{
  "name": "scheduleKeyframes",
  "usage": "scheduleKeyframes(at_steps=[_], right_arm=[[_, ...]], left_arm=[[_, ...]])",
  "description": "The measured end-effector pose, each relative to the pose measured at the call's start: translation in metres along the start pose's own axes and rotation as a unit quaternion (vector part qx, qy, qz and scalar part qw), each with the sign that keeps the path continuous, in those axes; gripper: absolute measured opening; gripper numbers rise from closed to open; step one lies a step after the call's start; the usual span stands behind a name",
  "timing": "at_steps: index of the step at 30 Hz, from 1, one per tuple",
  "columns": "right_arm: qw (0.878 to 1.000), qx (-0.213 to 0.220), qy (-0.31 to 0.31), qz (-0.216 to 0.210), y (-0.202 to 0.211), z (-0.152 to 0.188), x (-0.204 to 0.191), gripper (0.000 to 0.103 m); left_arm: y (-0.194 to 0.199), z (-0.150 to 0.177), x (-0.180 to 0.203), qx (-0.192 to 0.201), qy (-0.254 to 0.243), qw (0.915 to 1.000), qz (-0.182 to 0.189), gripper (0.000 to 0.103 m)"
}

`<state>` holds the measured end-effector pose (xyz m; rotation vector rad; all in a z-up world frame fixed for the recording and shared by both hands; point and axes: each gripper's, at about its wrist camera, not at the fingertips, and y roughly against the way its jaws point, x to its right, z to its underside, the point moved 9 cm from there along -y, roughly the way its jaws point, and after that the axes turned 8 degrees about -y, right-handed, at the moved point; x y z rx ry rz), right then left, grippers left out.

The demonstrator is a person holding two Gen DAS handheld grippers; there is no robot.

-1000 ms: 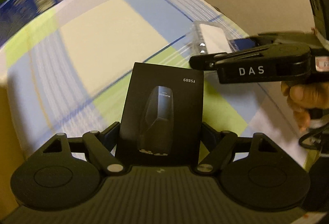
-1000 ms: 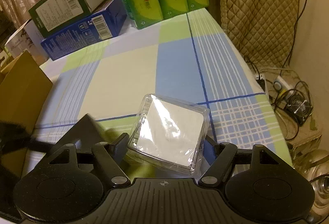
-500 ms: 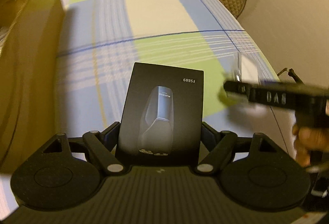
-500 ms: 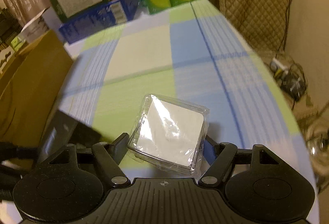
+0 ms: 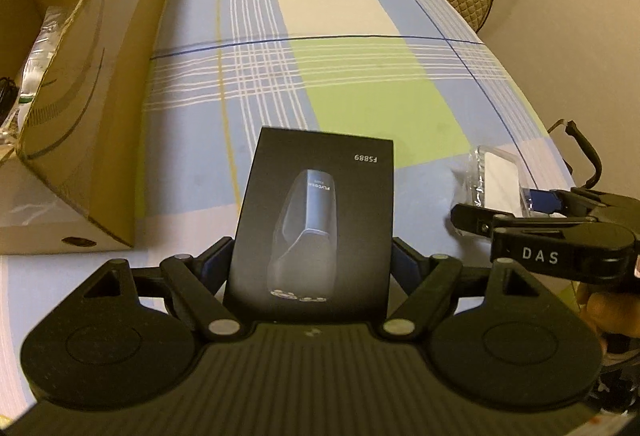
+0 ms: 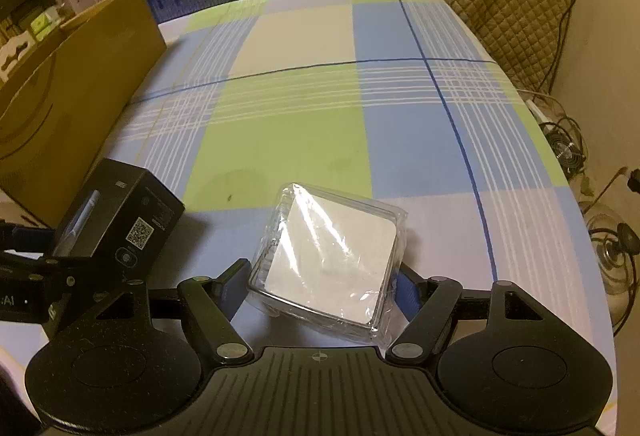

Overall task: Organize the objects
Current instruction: 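Grasp the black FLYCO box with the left gripper and lift it, then carry the black box and white box over the cardboard box with both tools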

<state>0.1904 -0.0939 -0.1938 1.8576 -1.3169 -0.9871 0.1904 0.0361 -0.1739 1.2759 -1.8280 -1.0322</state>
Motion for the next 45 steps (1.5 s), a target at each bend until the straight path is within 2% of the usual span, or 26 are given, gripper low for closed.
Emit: scheduleKeyframes(at_steps=[8, 16, 25, 35, 45], right_arm=[[1.0, -0.001, -0.005, -0.002, -0.003, 0.0, 0.004, 0.076], [1.0, 0.008, -0.018, -0.004, -0.003, -0.001, 0.008, 0.078], [1.0, 0.018, -0.017, 0.0, 0.004, -0.002, 0.004, 0.07], [0.999, 0.045, -0.015, -0.005, 0.041, -0.007, -0.003, 0.07], [0.997, 0.072, -0.005, -0.022, 0.089, -0.006, -0.019, 0.07]], left_arm=[[0.001, -0.007, 0.002, 0.009, -0.015, 0.9998, 0.006, 0.078], [-0.008, -0.005, 0.003, -0.001, -0.029, 0.9996, 0.005, 0.078], [-0.006, -0.003, 0.004, 0.0, -0.026, 0.9997, 0.001, 0.076], [0.029, -0.003, 0.006, 0.035, 0.002, 0.9994, 0.008, 0.075], [0.077, 0.014, 0.014, 0.065, 0.017, 0.9977, 0.005, 0.075]])
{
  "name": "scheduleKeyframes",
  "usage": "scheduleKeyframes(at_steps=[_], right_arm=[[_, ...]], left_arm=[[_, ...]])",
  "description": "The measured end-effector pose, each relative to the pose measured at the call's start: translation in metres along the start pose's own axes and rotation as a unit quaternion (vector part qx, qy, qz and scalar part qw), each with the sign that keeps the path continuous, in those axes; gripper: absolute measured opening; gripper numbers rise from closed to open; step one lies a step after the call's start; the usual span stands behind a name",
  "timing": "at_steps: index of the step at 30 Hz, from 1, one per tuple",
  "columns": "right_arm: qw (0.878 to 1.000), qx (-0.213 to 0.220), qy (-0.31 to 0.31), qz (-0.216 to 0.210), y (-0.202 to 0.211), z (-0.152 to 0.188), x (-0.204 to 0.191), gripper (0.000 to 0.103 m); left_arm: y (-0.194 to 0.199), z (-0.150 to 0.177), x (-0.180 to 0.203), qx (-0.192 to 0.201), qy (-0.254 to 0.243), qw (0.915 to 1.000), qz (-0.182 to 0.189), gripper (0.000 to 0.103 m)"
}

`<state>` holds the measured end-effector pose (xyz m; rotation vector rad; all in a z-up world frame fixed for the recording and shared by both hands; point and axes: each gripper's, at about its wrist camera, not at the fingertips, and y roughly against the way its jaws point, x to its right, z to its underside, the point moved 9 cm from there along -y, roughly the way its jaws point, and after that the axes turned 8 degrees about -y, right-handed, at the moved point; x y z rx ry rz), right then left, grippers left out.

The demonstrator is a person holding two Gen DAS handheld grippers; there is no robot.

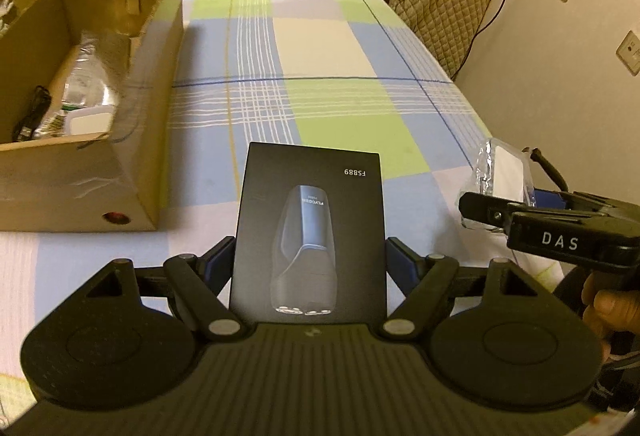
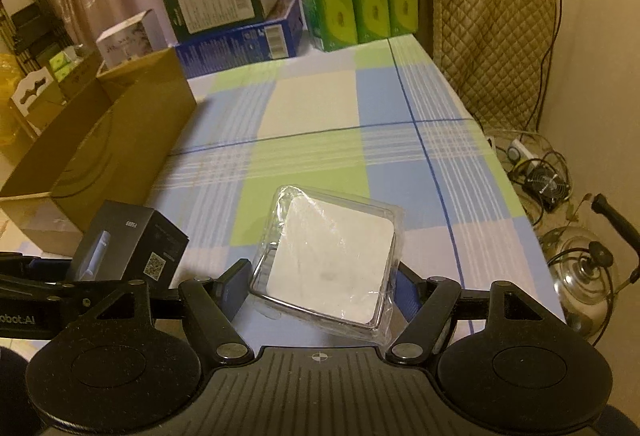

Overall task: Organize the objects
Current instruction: 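Carry the black box and white box over the cardboard box with both tools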

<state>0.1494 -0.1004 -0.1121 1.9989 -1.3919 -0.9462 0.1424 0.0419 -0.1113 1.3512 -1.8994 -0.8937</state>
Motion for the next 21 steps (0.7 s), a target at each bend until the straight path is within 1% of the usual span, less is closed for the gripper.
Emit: scheduleKeyframes(at_steps=[9, 21], right_arm=[[1.0, 0.017, 0.014, -0.015, 0.032, 0.006, -0.019, 0.07], [0.999, 0.023, 0.022, -0.021, 0.046, 0.01, -0.026, 0.07]], left_arm=[[0.04, 0.008, 0.003, 0.024, 0.002, 0.9996, -0.01, 0.075], [0.057, 0.007, 0.008, 0.04, 0.004, 0.9992, -0.009, 0.075]])
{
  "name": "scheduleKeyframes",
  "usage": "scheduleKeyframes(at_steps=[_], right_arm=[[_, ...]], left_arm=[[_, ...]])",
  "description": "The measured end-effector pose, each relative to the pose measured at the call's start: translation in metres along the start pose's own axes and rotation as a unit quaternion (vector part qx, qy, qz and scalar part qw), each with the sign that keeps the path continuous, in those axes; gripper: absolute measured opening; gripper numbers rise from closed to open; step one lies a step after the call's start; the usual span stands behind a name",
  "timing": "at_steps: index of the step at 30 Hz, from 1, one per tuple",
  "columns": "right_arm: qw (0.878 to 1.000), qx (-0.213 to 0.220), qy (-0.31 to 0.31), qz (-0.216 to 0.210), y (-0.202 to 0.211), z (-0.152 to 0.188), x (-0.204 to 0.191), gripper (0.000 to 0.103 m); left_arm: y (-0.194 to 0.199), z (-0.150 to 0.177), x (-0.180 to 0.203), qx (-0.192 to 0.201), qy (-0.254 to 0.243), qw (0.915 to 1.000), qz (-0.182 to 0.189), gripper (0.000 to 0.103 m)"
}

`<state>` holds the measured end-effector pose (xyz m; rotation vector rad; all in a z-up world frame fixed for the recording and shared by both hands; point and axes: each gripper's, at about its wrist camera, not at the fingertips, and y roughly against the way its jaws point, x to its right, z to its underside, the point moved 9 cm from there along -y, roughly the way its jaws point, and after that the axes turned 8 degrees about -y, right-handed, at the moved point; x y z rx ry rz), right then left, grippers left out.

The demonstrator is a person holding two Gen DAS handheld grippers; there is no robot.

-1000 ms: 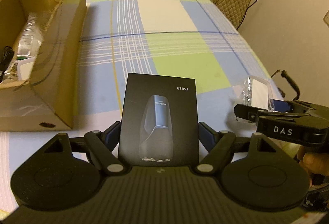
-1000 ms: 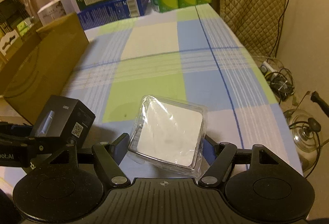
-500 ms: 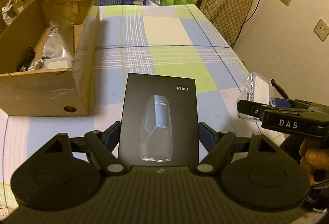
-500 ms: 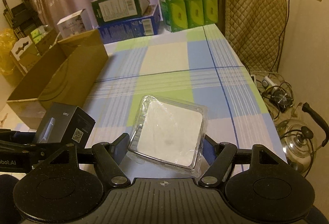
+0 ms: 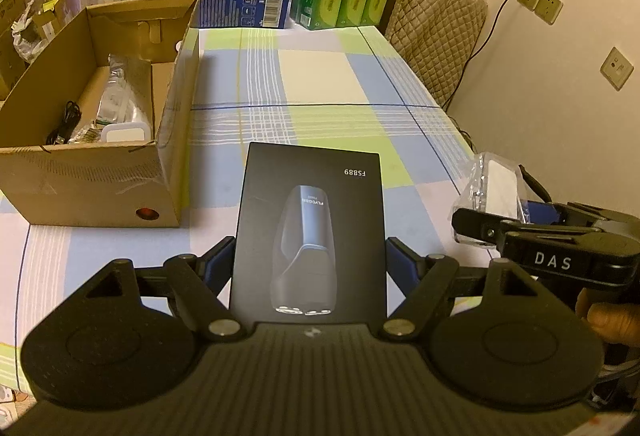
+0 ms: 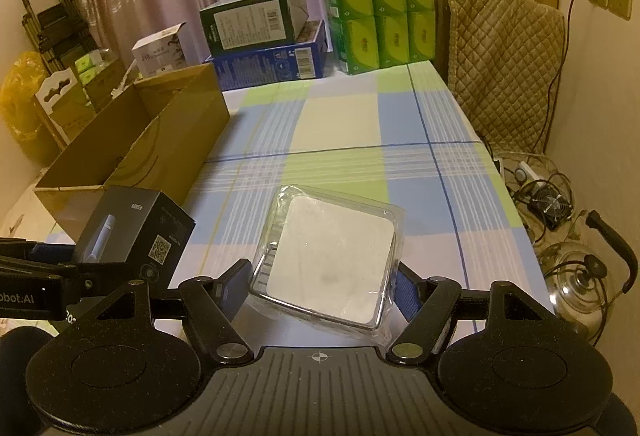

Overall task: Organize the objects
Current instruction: 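Carry the black box and white box over the cardboard box with both tools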

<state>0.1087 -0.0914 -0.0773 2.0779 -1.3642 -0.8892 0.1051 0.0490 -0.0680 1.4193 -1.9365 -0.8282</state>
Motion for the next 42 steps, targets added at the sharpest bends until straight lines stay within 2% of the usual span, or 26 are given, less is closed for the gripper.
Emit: scheduleKeyframes(at_steps=[23, 32, 42], right_arm=[[1.0, 0.002, 0.022, -0.017, 0.0, -0.006, -0.027, 0.07], [0.999, 0.002, 0.043, -0.031, -0.008, -0.011, -0.056, 0.07], [0.996, -0.003, 0.07, -0.05, -0.024, -0.015, -0.101, 0.07]], left_arm=[[0.02, -0.01, -0.018, 0.023, 0.009, 0.9996, -0.01, 0.075], [0.034, -0.016, -0.041, 0.036, 0.02, 0.999, -0.018, 0.075], [0.055, -0.018, -0.086, 0.05, 0.037, 0.9972, -0.041, 0.075]])
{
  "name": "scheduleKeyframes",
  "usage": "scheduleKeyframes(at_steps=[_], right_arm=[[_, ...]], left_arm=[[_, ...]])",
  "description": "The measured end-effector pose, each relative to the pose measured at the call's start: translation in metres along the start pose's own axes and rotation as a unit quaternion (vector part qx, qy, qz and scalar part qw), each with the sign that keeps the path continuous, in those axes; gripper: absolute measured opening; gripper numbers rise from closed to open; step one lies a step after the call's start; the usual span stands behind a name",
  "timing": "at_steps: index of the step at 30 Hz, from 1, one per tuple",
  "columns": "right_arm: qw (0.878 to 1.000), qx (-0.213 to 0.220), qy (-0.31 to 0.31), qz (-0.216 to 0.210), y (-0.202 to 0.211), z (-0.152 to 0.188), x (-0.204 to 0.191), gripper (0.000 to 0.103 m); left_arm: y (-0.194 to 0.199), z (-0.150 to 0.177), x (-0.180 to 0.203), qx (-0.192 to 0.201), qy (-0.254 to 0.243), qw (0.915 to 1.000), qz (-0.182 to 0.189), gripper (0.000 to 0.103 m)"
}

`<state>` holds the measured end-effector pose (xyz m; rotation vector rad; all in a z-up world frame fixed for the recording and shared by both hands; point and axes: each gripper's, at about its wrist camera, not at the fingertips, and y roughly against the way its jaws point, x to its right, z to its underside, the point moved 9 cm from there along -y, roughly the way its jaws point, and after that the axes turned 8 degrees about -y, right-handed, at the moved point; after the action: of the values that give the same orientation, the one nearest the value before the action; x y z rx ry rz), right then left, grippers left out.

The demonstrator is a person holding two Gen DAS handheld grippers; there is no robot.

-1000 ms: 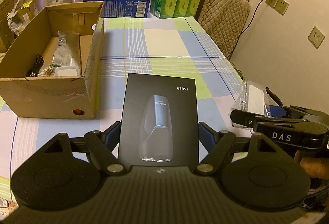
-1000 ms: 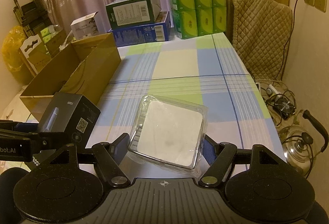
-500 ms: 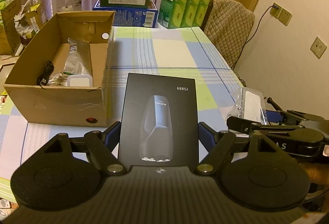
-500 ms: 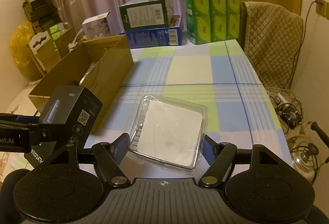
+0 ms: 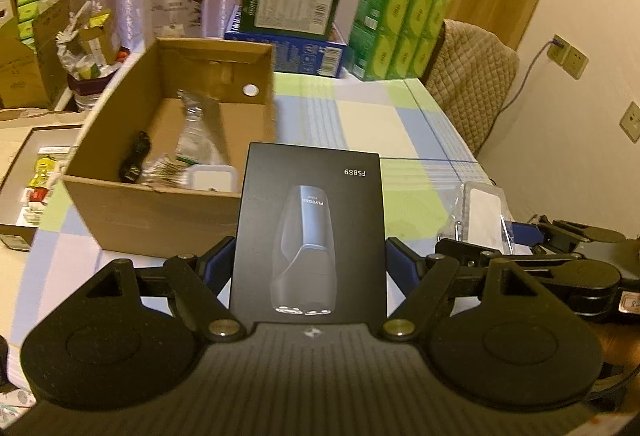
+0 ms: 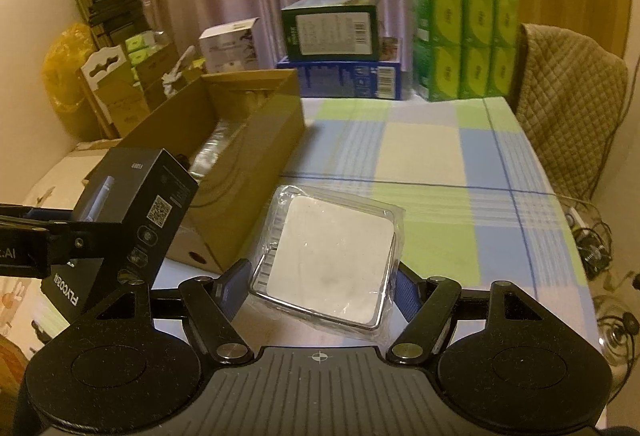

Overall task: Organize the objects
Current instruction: 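Carry the black box and white box over the cardboard box with both tools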

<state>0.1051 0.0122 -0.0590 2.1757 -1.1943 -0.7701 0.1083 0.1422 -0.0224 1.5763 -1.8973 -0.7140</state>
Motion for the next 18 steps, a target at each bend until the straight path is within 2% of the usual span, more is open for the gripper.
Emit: scheduleKeyframes(at_steps=[11, 18], right_arm=[[0.999, -0.006, 0.025, -0.028, -0.022, -0.008, -0.052, 0.07], [0.999, -0.007, 0.035, -0.04, -0.031, -0.013, -0.074, 0.07]], left_arm=[[0.02, -0.001, -0.057, 0.007, 0.019, 0.9992, -0.033, 0.075], [0.026, -0.001, -0.08, 0.006, 0.028, 0.9985, -0.046, 0.075]])
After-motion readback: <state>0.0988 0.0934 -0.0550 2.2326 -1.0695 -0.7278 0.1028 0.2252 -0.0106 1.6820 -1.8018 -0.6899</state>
